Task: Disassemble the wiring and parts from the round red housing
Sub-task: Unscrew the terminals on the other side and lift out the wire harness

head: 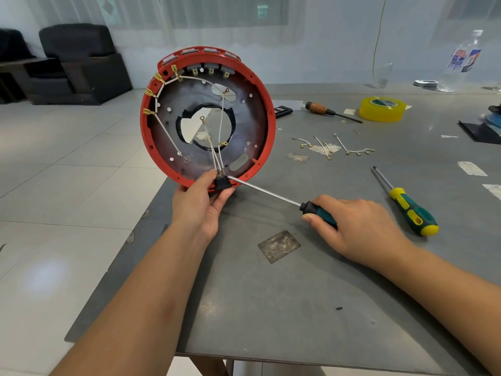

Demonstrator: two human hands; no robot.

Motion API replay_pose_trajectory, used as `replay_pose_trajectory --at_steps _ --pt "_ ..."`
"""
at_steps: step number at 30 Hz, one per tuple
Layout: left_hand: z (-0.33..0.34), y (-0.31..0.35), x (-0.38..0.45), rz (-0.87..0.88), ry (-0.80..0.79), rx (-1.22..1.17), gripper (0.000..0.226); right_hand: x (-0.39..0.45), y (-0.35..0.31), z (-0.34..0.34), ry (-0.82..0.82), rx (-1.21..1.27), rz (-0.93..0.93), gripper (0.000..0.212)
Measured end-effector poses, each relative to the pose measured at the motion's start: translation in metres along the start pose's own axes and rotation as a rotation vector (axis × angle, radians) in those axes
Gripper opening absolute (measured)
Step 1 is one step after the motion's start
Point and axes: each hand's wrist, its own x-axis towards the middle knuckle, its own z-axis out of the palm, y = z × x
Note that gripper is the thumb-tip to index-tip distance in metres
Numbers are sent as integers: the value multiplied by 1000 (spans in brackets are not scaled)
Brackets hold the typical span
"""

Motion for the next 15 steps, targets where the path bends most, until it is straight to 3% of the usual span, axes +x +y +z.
replay_pose_trajectory --at_steps 6,12,15 --pt "0 -1 -3 76 -34 30 47 6 30 -17 -23 98 -49 50" --pt "-2 0 -8 103 -78 6 51 10 43 -21 -243 98 -70 61" --pt "0 1 -10 126 -95 -1 52 12 36 -16 -265 72 -83 58"
